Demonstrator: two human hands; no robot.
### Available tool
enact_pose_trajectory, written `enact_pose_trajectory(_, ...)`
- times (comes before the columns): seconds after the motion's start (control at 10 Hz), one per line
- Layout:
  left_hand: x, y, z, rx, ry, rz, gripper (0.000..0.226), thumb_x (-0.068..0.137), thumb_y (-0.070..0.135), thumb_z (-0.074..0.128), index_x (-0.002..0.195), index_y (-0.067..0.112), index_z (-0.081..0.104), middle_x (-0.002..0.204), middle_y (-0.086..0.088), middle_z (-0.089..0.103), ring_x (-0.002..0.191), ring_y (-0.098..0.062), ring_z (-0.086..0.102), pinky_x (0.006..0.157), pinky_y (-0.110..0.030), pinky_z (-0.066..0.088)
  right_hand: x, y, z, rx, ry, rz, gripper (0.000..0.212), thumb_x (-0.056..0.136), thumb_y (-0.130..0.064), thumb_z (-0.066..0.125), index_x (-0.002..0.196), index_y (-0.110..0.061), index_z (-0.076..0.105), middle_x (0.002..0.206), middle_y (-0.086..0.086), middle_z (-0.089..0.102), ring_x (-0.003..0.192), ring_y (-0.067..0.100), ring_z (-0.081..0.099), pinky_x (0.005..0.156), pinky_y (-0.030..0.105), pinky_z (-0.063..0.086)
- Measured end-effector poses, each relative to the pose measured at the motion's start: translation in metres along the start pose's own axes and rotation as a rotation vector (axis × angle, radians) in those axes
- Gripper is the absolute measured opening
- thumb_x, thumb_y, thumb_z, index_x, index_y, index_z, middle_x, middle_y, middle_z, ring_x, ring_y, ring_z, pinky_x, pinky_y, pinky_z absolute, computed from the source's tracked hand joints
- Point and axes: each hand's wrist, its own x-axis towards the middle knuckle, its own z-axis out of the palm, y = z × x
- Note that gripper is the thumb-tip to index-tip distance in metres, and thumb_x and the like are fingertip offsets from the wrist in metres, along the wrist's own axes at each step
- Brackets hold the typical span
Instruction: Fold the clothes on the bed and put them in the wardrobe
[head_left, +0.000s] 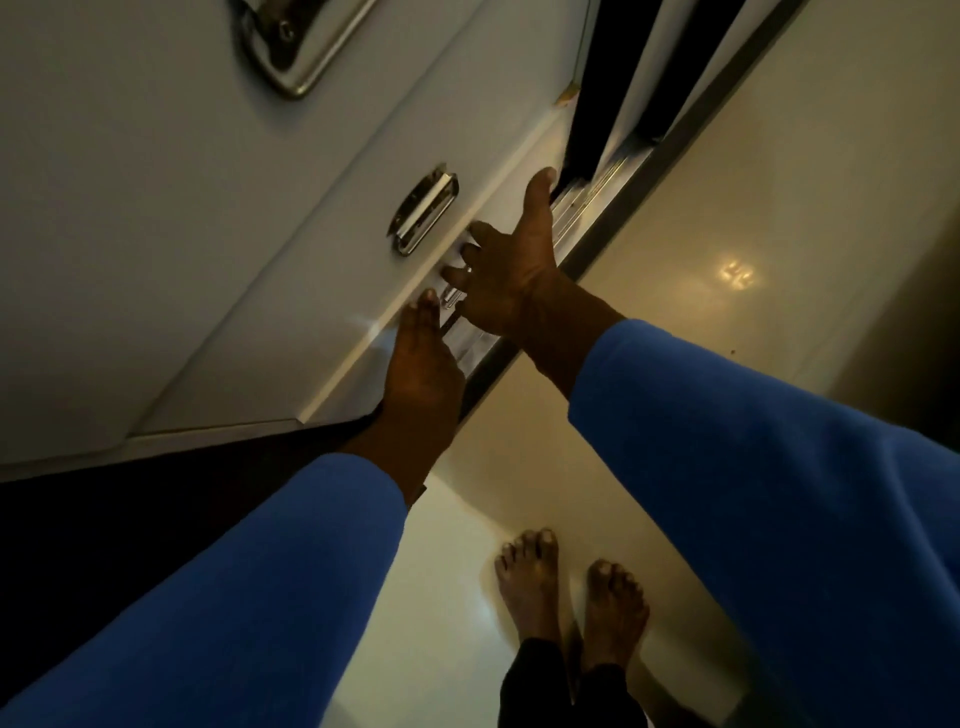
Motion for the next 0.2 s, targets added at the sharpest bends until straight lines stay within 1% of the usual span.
enact_pose_trajectory(0.1,-0.002,0.000,-0.032,0.150,0.032,-0.039,0.076,0.105,0.054,0.031,0.159,0.001,0.024,0.167,-0.030,0.008,0.156,-0.044,0.009,0.127,-0.055,-0.003,0.000,-0.006,0.013,-0.087,-0.069,-0.005,0.116,0.081,-0.096,0.017,0.165,-0.016,0.012,0.170,0.012,0.021,0.154,0.040,0.022,0.124,0.060,0.012)
enact_pose_trajectory(0.2,-0.013,-0.006,-0.049,-0.013,-0.003,0.015,0.087,0.098,0.066,0.044,0.163,0.012,0.019,0.168,-0.028,-0.006,0.156,-0.046,-0.007,0.126,-0.060,-0.001,-0.010,-0.002,0.010,-0.187,-0.046,-0.013,0.109,0.084,-0.094,0.015,0.165,-0.022,0.010,0.172,0.010,0.014,0.155,0.042,0.018,0.122,0.063,0.014)
